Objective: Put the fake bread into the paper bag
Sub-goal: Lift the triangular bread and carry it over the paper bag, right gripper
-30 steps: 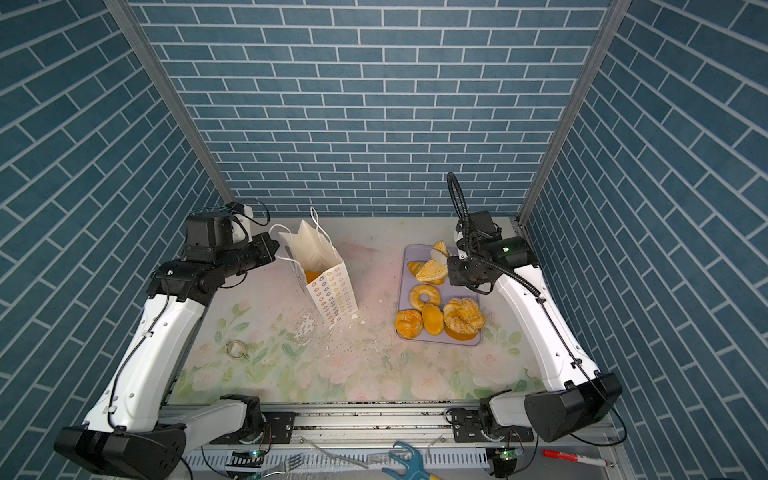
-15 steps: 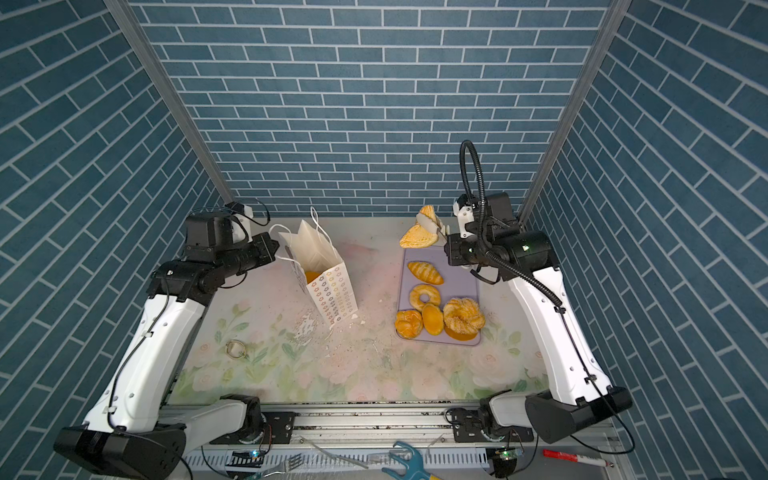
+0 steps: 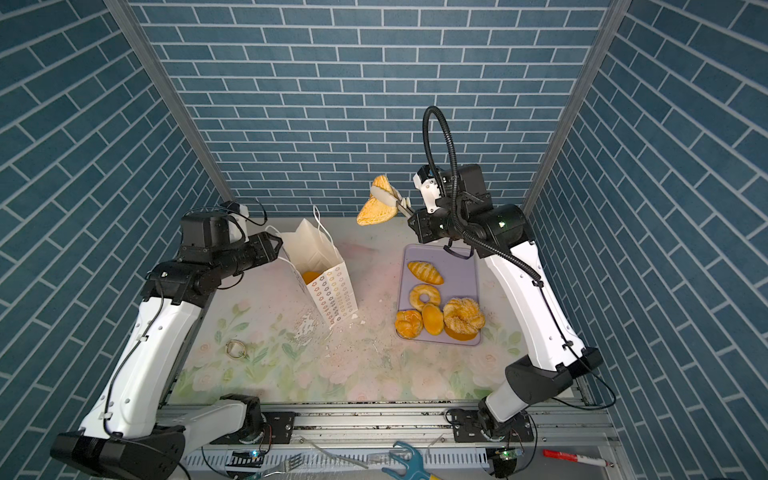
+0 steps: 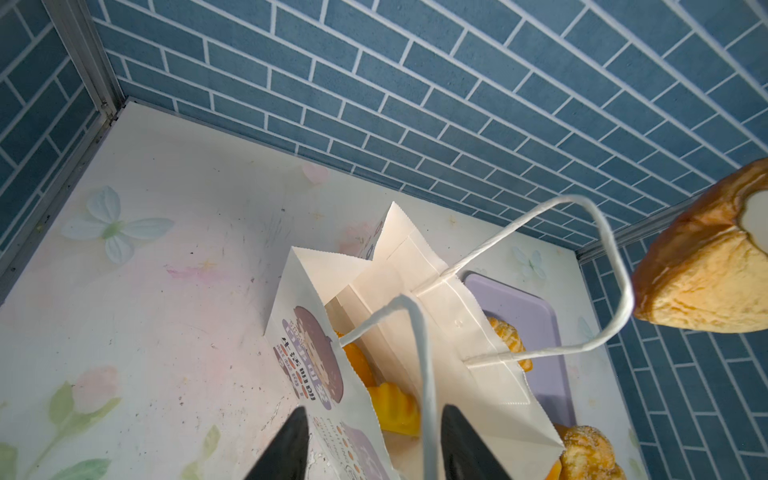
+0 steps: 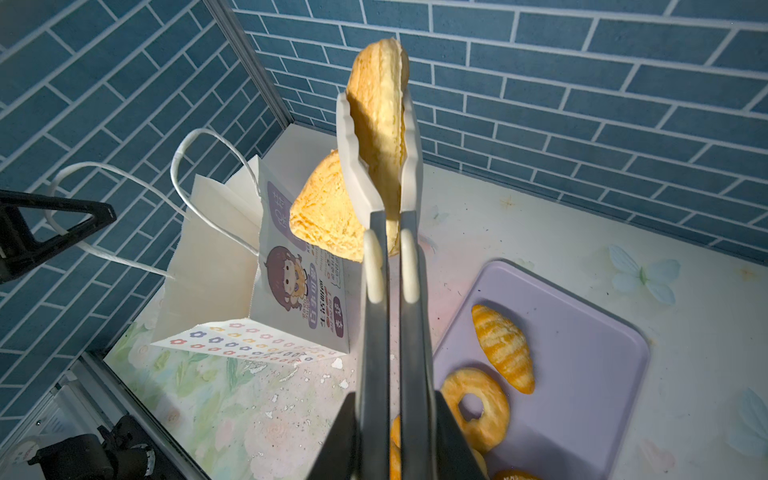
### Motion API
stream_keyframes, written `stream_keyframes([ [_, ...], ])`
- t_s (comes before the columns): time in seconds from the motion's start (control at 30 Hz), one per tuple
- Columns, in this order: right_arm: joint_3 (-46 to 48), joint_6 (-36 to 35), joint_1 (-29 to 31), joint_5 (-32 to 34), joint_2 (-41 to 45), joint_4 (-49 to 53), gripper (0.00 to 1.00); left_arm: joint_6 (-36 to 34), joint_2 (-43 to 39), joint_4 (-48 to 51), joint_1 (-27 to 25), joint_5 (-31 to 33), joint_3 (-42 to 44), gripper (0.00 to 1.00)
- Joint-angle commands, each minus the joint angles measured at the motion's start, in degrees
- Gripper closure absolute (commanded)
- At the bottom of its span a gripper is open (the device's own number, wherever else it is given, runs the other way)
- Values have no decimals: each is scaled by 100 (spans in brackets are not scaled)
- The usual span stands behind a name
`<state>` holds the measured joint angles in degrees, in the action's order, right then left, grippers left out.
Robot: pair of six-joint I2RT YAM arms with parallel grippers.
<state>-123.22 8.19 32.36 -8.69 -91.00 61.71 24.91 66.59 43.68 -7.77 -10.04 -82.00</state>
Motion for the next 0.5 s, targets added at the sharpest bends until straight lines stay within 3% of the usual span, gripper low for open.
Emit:
stream_keyframes([
  [0.0,-532,-355,103,-230,-195,-407,84,-106,56,132,-23,227,-193,42],
  [0.2,-1662,-595,344,-165,-870,-56,84,-174,122,194,-23,301,-224,39],
  [0.47,-2363,-859,670,-91,-1293,-104,84,-246,319,203,-23,241,-261,41],
])
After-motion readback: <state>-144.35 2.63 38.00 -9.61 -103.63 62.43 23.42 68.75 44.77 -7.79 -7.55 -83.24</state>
